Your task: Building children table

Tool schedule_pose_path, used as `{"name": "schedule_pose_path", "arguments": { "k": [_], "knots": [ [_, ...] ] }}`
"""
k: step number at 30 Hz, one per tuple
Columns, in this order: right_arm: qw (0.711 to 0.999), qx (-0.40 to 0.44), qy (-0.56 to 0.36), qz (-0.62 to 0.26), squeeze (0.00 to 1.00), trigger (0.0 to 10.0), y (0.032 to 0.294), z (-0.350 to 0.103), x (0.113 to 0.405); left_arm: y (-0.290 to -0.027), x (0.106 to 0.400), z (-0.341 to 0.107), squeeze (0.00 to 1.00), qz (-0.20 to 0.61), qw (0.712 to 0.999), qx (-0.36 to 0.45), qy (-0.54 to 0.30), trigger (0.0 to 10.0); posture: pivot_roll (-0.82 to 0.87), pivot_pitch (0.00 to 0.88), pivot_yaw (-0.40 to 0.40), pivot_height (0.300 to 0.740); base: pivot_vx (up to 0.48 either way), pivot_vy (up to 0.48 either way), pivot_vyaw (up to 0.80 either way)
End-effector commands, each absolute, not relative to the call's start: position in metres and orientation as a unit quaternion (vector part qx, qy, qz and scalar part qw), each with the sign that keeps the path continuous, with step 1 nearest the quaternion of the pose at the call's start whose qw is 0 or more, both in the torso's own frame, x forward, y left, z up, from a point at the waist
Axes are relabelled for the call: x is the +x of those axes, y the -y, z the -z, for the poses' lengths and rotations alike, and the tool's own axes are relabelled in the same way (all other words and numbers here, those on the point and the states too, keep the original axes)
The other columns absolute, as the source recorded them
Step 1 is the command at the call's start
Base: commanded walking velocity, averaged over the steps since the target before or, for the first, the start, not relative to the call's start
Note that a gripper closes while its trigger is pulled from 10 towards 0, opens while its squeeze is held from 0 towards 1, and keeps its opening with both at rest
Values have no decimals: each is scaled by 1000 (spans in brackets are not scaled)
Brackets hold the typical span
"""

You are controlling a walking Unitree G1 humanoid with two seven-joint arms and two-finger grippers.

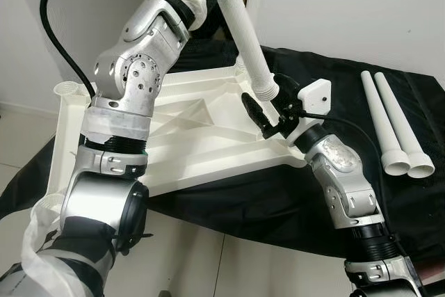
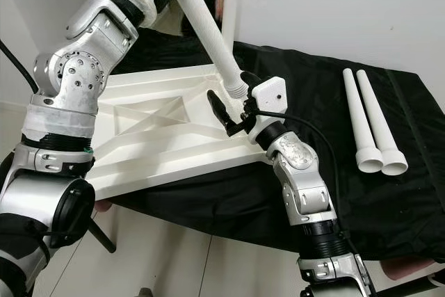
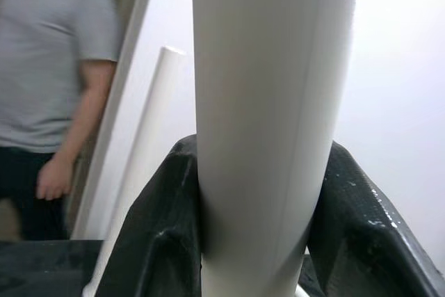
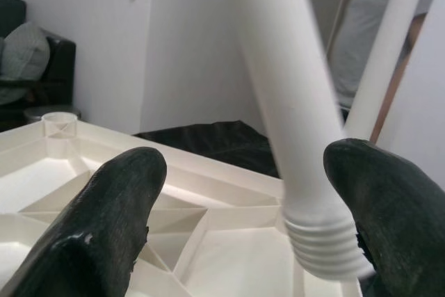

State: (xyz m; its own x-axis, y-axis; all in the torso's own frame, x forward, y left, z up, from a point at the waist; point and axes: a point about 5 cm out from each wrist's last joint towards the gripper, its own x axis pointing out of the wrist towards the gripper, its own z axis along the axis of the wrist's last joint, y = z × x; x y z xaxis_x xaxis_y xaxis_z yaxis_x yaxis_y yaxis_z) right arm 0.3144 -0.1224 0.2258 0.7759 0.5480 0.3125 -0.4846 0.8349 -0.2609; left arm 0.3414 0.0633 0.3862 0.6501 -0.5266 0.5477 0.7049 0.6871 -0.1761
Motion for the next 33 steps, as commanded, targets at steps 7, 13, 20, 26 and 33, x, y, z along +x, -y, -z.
{"name": "schedule_pose_path", "arguments": {
  "k": [7, 13, 20, 26, 33],
  "knots": [
    [944, -141, 183, -235, 0, 10000, 123, -238, 341, -31, 314, -391, 0, 438, 854, -154, 234, 10000, 12, 7, -39, 740, 0, 0, 0],
    [936, -132, 214, -246, 0, 10000, 120, -248, 336, -47, 322, -384, 0, 413, 870, -146, 225, 10000, 15, 7, -45, 740, 0, 0, 0],
    [922, -120, 202, -307, 0, 10000, 115, -241, 326, -79, 337, -376, 0, 366, 891, -156, 219, 10000, 15, 5, -45, 740, 0, 0, 0],
    [922, -117, 203, -307, 0, 10000, 119, -240, 325, -91, 341, -373, 0, 347, 899, -158, 216, 10000, 13, 2, -45, 740, 0, 0, 0],
    [938, -154, 193, -244, 0, 10000, 129, -240, 340, -40, 329, -388, 0, 383, 886, -144, 217, 10000, 18, 6, -45, 740, 0, 0, 0]
  ]
}}
